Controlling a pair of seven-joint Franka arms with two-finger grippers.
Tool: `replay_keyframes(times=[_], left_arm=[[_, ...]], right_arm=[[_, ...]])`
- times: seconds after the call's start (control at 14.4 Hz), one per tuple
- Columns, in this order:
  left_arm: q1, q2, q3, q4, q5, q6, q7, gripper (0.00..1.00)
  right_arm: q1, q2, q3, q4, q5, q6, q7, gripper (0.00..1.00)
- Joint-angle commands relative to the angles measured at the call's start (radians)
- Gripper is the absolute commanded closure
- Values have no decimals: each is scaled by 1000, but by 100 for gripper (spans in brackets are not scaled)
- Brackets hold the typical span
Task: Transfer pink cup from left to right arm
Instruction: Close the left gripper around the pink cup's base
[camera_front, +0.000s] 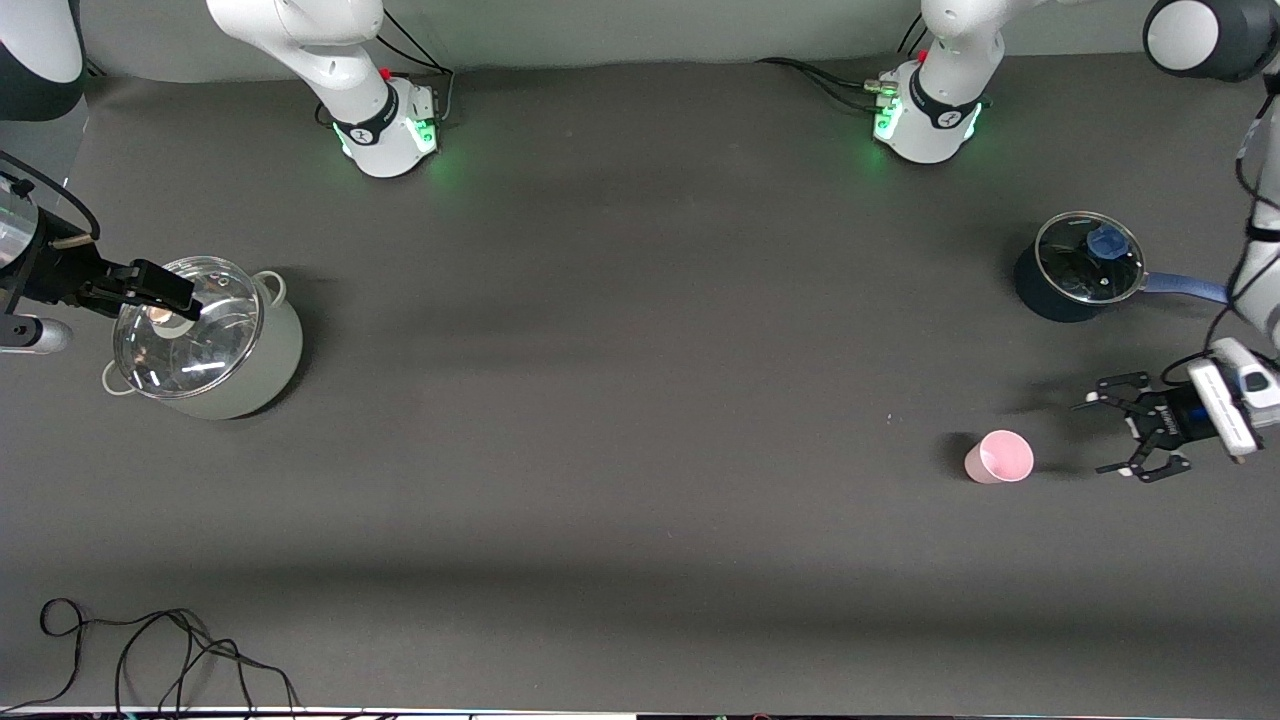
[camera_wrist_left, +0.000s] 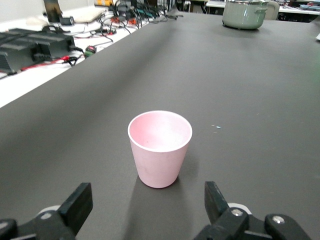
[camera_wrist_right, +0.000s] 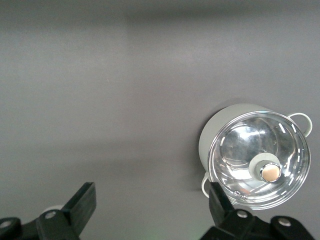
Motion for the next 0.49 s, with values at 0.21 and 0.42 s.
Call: replay_keyframes(times=[0.21, 0.42], left_arm=[[-7, 107, -13, -34, -165, 37, 228, 0], [-21, 124, -20, -41, -174, 60, 230, 0]], right_arm=[[1, 8, 2, 21, 3, -19, 8, 0], [1, 8, 1, 21, 3, -21, 8, 0]])
